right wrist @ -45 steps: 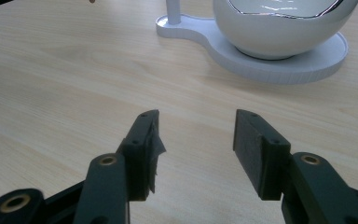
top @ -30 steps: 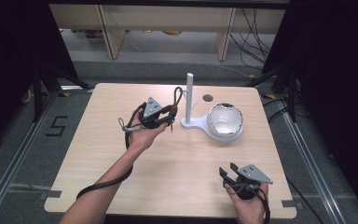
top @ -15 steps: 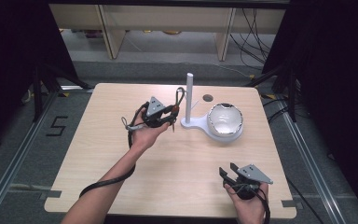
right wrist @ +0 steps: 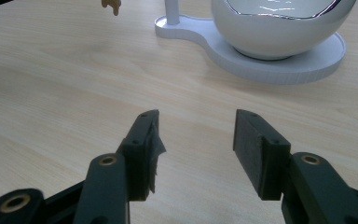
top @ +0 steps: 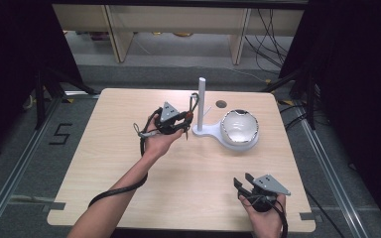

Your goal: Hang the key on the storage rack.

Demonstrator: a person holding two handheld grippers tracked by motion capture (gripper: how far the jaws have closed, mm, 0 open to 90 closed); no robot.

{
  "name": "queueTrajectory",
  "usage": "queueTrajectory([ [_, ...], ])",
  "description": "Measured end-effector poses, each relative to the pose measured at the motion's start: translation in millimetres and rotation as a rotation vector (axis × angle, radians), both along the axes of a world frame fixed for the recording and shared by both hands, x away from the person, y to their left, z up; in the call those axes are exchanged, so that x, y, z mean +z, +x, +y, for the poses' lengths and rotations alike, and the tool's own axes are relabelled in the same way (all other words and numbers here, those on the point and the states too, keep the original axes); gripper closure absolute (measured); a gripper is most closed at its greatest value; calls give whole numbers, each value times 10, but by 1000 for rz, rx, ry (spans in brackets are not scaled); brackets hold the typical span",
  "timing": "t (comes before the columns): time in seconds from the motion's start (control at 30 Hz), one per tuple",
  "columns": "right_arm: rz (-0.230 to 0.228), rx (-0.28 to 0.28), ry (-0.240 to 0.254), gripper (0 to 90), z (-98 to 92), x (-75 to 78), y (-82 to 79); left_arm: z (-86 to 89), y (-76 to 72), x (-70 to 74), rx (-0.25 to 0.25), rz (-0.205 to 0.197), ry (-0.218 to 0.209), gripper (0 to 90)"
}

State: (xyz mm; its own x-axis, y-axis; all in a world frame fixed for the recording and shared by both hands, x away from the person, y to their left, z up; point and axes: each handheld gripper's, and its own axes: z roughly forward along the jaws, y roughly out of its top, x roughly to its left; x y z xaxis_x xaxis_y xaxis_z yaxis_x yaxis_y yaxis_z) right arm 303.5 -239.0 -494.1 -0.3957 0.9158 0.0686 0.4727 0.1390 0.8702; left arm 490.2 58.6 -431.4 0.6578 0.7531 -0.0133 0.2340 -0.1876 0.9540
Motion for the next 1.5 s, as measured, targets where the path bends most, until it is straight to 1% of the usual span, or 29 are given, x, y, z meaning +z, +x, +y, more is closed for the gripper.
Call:
queueTrajectory([
  [0.17, -1, -6, 1, 516, 5, 4, -4, -26, 21, -12, 0, 5, 4, 670],
  [0.2, 8, -5, 9, 515, 6, 3, -6, -37, 28, -22, 0, 8, 5, 670],
  [0.27, 7, -4, 11, 515, 5, 1, -5, -48, 33, -29, -2, 10, 8, 669],
  [0.33, 2, -1, 3, 515, 1, 1, -2, -55, 35, -34, -1, 13, 8, 669],
  [0.43, 8, -8, 8, 515, 7, 1, -8, -74, 51, -44, 0, 18, 9, 668],
  [0.47, 1, 1, 2, 515, 7, 3, -5, -77, 54, -45, 0, 19, 8, 667],
  [0.63, 5, -2, 5, 515, 10, 3, -8, -93, 70, -54, -3, 24, 13, 665],
  [0.77, 8, -3, 7, 515, 15, 1, -8, -101, 71, -48, 1, 27, 22, 661],
  [0.8, 2, -1, 13, 515, 20, -5, -3, -106, 75, -47, -1, 28, 26, 658],
  [0.9, 4, -2, 16, 515, 21, -4, -4, -110, 70, -47, -1, 34, 41, 651],
  [0.97, 8, -2, 6, 514, 14, -1, -8, -115, 53, -48, -4, 49, 49, 640],
  [1.0, 1, -5, -2, 515, 8, 0, -8, -115, 53, -48, -4, 49, 49, 629],
  [1.03, 7, -4, 4, 514, 11, -2, -8, -110, 40, -49, -3, 52, 53, 624],
  [1.17, 6, 1, 8, 514, 7, -4, -8, -73, 10, -45, 1, 55, 59, 610],
  [1.2, 7, 1, 7, 514, 7, -5, -8, -40, -11, -42, 0, 65, 63, 597],
  [1.23, 7, 1, 7, 514, 7, -5, -8, -40, -11, -42, 0, 65, 63, 585],
  [1.27, 6, -2, 20, 514, 11, -11, -4, 1, -35, -36, 0, 72, 64, 571],
  [1.3, -7, 1, 15, 514, 8, -22, 6, 24, -49, -32, 0, 79, 63, 556],
  [1.33, -7, 1, 15, 514, 8, -22, 6, 24, -49, -32, 0, 79, 63, 536],
  [1.37, -4, 0, 18, 512, 14, -23, 3, 78, -87, -27, 2, 98, 66, 517],
  [1.43, -2, 0, 18, 512, 15, -23, 3, 122, -137, -28, 2, 110, 64, 497],
  [1.47, -2, -1, 18, 511, 13, -23, 2, 159, -173, -30, 2, 112, 69, 490],
  [1.5, -2, -1, 18, 511, 13, -23, 2, 159, -173, -30, 2, 112, 69, 484],
])
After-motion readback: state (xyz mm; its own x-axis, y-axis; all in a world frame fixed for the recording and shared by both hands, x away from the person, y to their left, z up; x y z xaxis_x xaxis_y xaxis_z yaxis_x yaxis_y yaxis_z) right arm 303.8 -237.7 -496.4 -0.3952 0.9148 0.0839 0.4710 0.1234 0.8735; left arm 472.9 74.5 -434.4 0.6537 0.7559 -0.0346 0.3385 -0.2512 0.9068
